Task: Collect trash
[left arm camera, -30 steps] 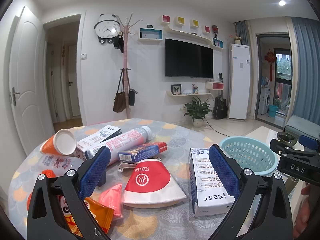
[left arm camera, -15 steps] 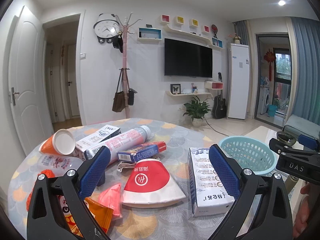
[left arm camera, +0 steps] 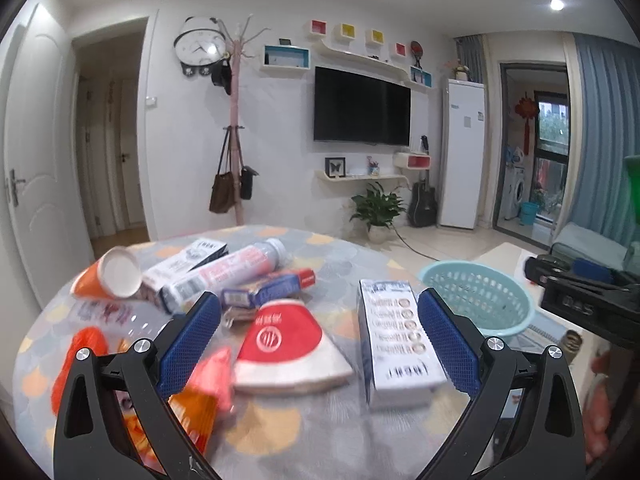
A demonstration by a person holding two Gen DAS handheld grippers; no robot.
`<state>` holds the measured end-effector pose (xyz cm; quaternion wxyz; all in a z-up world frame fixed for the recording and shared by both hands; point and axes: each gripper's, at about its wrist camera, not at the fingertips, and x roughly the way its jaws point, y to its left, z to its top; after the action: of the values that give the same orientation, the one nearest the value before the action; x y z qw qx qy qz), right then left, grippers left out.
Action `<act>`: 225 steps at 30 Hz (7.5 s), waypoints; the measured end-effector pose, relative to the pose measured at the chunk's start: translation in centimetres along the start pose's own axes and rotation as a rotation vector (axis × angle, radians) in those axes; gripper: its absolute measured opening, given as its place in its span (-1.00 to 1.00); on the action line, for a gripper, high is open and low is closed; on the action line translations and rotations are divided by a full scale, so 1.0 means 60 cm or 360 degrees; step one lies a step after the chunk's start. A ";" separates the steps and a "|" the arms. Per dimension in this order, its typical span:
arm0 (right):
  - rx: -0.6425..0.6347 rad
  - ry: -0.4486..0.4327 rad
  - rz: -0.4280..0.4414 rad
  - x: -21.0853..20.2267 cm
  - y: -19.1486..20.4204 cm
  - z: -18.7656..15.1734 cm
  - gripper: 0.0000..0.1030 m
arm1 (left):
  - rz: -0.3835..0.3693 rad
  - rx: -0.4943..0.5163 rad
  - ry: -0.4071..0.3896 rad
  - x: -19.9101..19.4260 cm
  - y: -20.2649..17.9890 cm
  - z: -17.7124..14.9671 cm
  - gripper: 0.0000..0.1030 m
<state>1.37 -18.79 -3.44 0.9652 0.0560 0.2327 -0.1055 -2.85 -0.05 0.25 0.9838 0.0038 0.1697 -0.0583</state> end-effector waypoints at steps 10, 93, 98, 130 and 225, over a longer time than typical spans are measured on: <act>-0.0079 0.0034 0.0243 -0.026 0.072 -0.005 0.30 | 0.0179 -0.0184 0.0125 -0.093 0.139 0.005 0.86; 0.0469 0.0676 -0.0002 0.352 -0.225 0.004 0.12 | -0.0518 0.0063 0.0811 0.456 -0.258 0.082 0.11; 0.0477 0.0637 -0.0015 0.335 -0.234 0.013 0.19 | -0.0534 0.0087 0.0761 0.435 -0.257 0.092 0.33; -0.0037 0.0272 0.0551 0.067 0.050 0.074 0.20 | -0.0150 -0.0257 0.0247 0.042 0.045 0.110 0.46; -0.0293 0.0206 0.0619 0.003 0.144 0.060 -0.23 | -0.0106 -0.0284 0.0255 -0.056 0.164 0.036 -0.99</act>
<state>5.10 -10.99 0.17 0.9514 0.0182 0.2876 0.1082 -4.12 10.05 3.26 0.9610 -0.0847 0.2522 -0.0752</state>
